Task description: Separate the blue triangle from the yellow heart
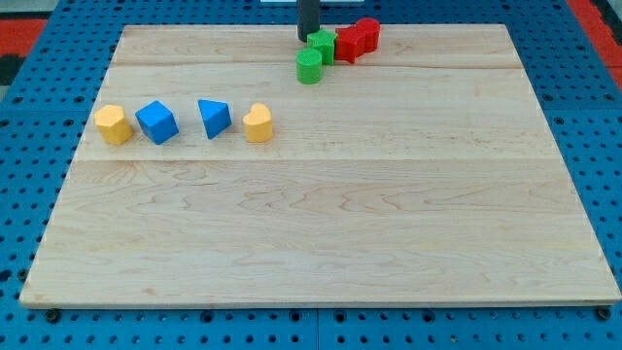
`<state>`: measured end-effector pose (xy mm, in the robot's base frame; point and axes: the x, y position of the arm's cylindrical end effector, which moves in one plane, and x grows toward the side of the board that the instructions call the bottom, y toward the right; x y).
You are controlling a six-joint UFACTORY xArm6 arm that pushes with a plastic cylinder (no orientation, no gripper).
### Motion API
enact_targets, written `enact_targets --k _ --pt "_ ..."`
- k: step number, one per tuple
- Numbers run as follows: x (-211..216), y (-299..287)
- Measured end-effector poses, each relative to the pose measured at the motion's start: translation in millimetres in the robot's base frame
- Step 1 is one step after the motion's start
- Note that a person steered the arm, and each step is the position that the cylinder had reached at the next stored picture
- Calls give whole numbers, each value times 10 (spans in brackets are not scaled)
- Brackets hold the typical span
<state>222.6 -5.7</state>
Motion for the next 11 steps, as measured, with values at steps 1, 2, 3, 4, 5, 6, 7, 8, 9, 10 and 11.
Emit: enact_targets --k 1,2,3,4,5,6,7,8,9,10,11 --pt "277 114" --pt "462 137" --pt "563 146" --pt "579 350" --pt "586 520" --pt "553 333" --pt "499 73" --pt "507 -222" --pt "737 -254" --pt "917 27" --pt "844 -291"
